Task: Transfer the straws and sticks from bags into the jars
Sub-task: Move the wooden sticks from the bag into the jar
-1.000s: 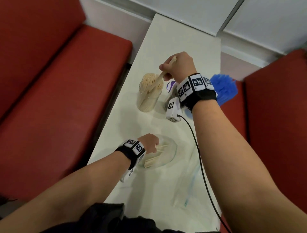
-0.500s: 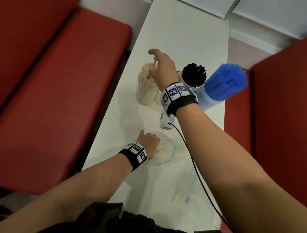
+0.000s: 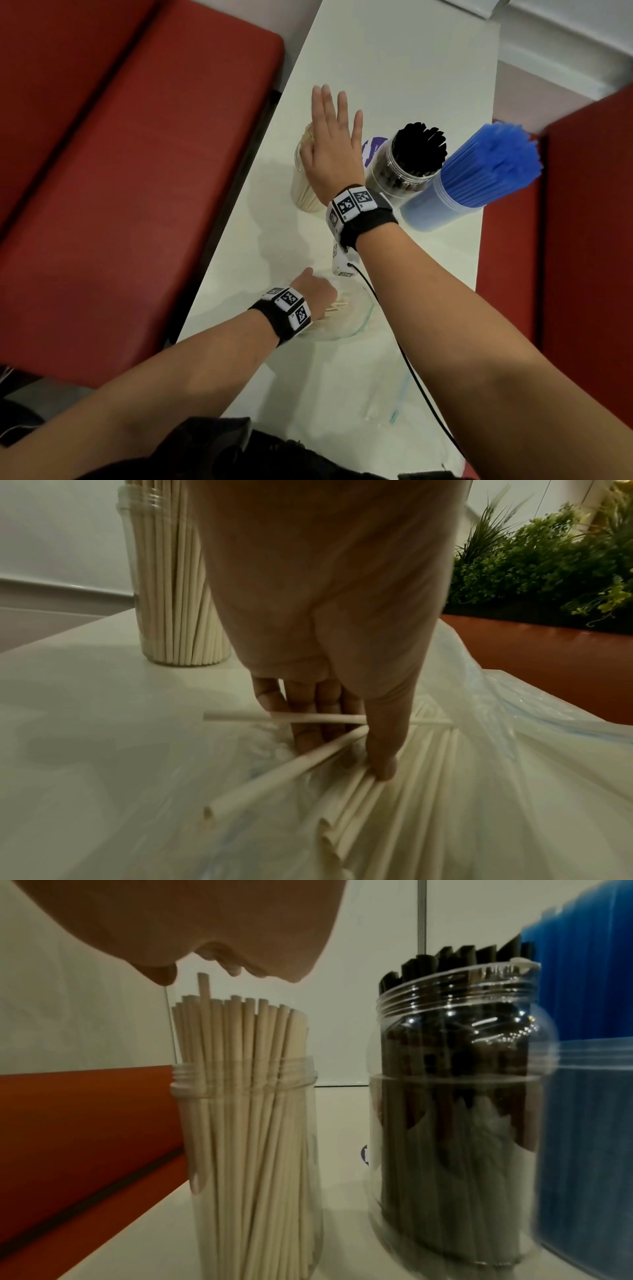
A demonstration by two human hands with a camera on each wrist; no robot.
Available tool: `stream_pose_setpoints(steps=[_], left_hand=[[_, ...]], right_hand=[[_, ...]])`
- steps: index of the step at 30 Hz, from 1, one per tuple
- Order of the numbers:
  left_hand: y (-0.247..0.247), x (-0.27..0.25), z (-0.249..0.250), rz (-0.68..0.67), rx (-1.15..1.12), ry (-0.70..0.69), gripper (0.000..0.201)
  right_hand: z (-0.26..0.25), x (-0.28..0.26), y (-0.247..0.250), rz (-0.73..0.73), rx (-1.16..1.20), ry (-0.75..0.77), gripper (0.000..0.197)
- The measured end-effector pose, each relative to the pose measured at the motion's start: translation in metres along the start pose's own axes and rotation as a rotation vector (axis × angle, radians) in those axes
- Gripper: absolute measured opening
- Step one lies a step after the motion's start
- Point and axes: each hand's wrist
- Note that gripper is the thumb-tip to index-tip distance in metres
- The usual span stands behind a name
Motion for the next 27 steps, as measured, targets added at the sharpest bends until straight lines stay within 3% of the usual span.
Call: stream_pose_setpoints(steps=[4, 8, 12, 16, 17, 18, 23, 27], left_hand=[[0.0, -0.002, 0.0, 0.012, -0.1, -0.022, 0.022], [-0.003, -0.006, 0.002, 0.054, -0.209, 0.005, 0.028], [-0.016, -0.01, 0.01, 0.083, -0.175, 0.019, 0.057], [-0.022, -0.014, 0.013, 0.098, -0.183, 0.044, 0.053], [-0.02, -0.015, 0.013, 0.081, -0.242, 0.071, 0.049], [-0.018, -0.016, 0.013, 0.066, -0.296, 0.091, 0.044], [-0.009, -0.019, 0.012, 0.092, -0.255, 0.053, 0.033], [-0.009, -0.03, 0.005, 0.08, -0.204, 0.126, 0.036]], right_hand=[[0.002, -0.001, -0.013, -0.149, -0.205, 0.022, 0.07], [0.006, 0.001, -0.012, -0.061, -0.166, -0.04, 0.076], [0.005, -0.008, -0.003, -0.174, -0.103, -0.036, 0.074], [0.002, -0.038, 0.01, 0.239, 0.273, 0.104, 0.052], [0.001, -0.05, 0.008, 0.284, 0.392, 0.118, 0.047], [0.0, -0.065, 0.005, 0.247, 0.496, 0.108, 0.042], [0.0, -0.144, -0.034, -0.319, 0.754, -0.114, 0.029], [0.008, -0.185, -0.06, -0.44, 0.668, -0.236, 0.034]])
Point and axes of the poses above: each hand's wrist, its own x-axis towards the middle knuckle, its own y-axis out of the back of the hand, z = x × y, and after that the axes turned 9 degrees about -z, right-handed
